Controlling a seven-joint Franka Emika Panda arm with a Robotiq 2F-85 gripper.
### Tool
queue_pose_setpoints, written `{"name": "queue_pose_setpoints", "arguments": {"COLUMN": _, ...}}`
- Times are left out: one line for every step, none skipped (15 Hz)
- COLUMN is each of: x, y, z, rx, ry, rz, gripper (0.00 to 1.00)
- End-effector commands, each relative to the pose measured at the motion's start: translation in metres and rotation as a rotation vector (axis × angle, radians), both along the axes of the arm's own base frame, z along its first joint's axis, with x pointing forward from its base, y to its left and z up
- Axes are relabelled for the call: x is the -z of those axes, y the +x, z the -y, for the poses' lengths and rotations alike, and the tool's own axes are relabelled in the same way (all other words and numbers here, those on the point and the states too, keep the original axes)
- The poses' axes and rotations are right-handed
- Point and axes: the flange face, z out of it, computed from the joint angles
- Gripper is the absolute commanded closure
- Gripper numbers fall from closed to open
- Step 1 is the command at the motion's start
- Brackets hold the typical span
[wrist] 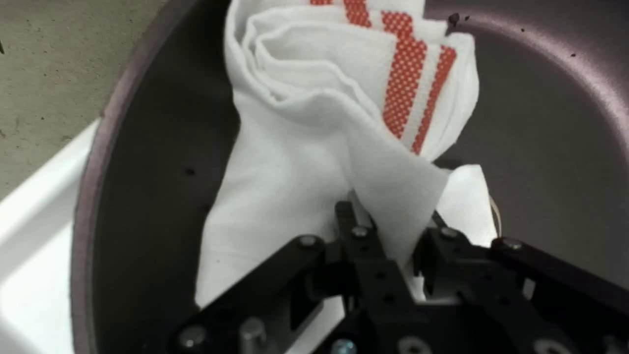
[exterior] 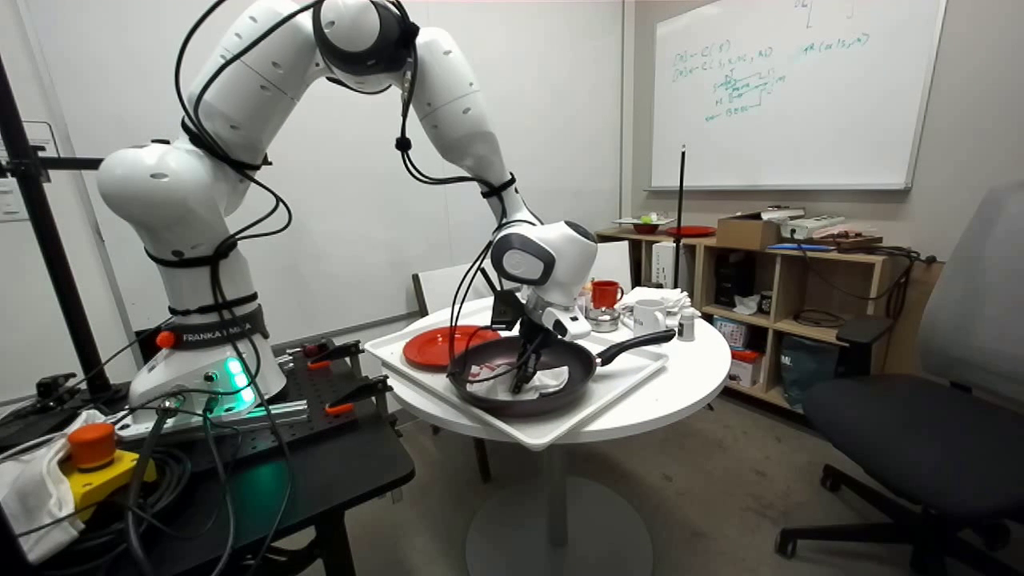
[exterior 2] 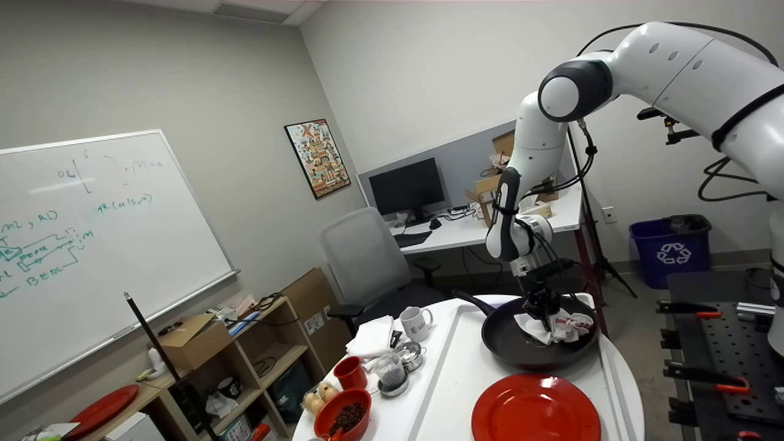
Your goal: Use the towel to wipe the pan.
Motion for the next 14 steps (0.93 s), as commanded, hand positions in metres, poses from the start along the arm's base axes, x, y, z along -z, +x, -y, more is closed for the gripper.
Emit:
{"name": "queue_pose_setpoints", "arguments": {"x": 0.014, "y": 0.011, "z": 0.004, "rx": 0.059, "ry": -0.076, "rz": 0.021, "gripper": 0.95}}
{"name": "queue_pose_setpoints", "arguments": {"x": 0.014, "y": 0.013, "z": 0.004, "rx": 0.071, "ry": -0.091, "rz": 0.025, "gripper": 0.95}}
{"name": "queue_pose_setpoints", "arguments": {"x": 0.013, "y": 0.015, "z": 0.004, "rx": 0.088, "ry": -0.11, "rz": 0.038, "gripper": 0.95}}
{"name": "queue_pose_setpoints", "arguments": {"x": 0.012, "y": 0.017, "z": 0.004, "rx": 0.101, "ry": -0.127, "rz": 0.046, "gripper": 0.95}}
{"name": "queue_pose_setpoints", "arguments": {"x": 0.012, "y": 0.019, "z": 0.005, "rx": 0.115, "ry": -0.144, "rz": 0.054, "gripper": 0.95}}
{"name": "queue_pose_setpoints", "arguments": {"x": 0.012, "y": 0.021, "z": 0.005, "rx": 0.124, "ry": -0.158, "rz": 0.059, "gripper": 0.95}}
{"name": "queue_pose_setpoints", "arguments": {"x": 0.012, "y": 0.023, "z": 0.004, "rx": 0.129, "ry": -0.175, "rz": 0.072, "gripper": 0.95}}
{"name": "queue_pose_setpoints", "arguments": {"x": 0.012, "y": 0.025, "z": 0.004, "rx": 0.131, "ry": -0.189, "rz": 0.085, "gripper": 0.95}}
{"name": "queue_pose_setpoints", "arguments": {"x": 0.013, "y": 0.028, "z": 0.003, "rx": 0.128, "ry": -0.202, "rz": 0.096, "gripper": 0.95}}
{"name": "queue_pose_setpoints", "arguments": {"x": 0.013, "y": 0.031, "z": 0.002, "rx": 0.128, "ry": -0.214, "rz": 0.111, "gripper": 0.95}}
{"name": "queue_pose_setpoints", "arguments": {"x": 0.013, "y": 0.035, "z": 0.0, "rx": 0.119, "ry": -0.22, "rz": 0.124, "gripper": 0.95}}
{"name": "queue_pose_setpoints", "arguments": {"x": 0.013, "y": 0.038, "z": -0.001, "rx": 0.111, "ry": -0.225, "rz": 0.142, "gripper": 0.95}}
{"name": "queue_pose_setpoints", "arguments": {"x": 0.014, "y": 0.043, "z": -0.003, "rx": 0.099, "ry": -0.227, "rz": 0.162, "gripper": 0.95}}
{"name": "queue_pose_setpoints", "arguments": {"x": 0.014, "y": 0.048, "z": -0.005, "rx": 0.096, "ry": -0.225, "rz": 0.18, "gripper": 0.95}}
